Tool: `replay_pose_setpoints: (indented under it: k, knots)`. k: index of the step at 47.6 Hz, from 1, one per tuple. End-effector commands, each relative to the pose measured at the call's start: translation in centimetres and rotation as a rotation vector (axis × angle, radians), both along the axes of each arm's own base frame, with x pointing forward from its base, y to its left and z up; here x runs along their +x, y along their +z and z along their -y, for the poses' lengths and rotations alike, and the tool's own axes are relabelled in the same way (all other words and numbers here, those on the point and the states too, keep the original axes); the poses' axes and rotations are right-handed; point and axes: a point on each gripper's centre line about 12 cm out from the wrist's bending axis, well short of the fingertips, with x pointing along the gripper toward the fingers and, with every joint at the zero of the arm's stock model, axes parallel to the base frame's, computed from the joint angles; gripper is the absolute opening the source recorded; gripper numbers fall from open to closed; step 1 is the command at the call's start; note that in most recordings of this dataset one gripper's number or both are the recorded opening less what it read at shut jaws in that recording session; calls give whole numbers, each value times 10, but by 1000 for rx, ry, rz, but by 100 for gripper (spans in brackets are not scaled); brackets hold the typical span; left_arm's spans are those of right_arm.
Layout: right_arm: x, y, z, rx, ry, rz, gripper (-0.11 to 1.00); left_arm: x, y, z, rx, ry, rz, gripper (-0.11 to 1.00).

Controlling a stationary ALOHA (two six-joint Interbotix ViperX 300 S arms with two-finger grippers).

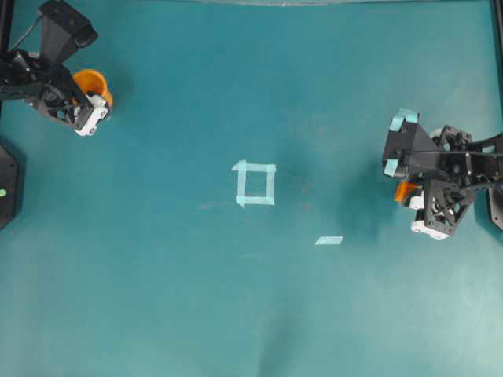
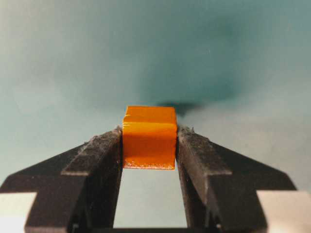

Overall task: Hold the block with right arm and the cup with left arm, then put the block into the cup.
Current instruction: 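Lift the orange cup with the left gripper and the cube with the right, then carry the cup and cube toward each other above the taped square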

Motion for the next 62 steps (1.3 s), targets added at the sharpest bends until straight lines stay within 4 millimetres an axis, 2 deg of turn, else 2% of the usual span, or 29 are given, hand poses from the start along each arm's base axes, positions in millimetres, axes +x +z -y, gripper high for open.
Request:
replay_pose_setpoints:
  k: [1, 7, 14, 24, 41, 52, 62]
  knots:
    - [8, 8, 0, 1, 0, 35, 41, 6, 4, -6, 21, 3, 26, 85]
    - [11, 11, 0, 1, 0, 44, 41, 4, 0, -5, 13, 3, 15, 81]
    - [19, 20, 0, 0, 3, 78, 41, 1, 0, -3, 15, 3, 18, 69]
    - [42, 47, 1, -26, 26, 175, 41, 12, 5, 9, 21, -61, 28, 67]
    - [78, 89, 6, -121, 97, 402, 41, 70, 36, 46, 47, -276, 102, 68]
    - [102, 103, 12, -152, 116, 568, 41, 110, 51, 69, 46, -401, 96, 68]
    - [121, 114, 18, -182, 136, 674, 41, 145, 59, 80, 52, -470, 92, 68]
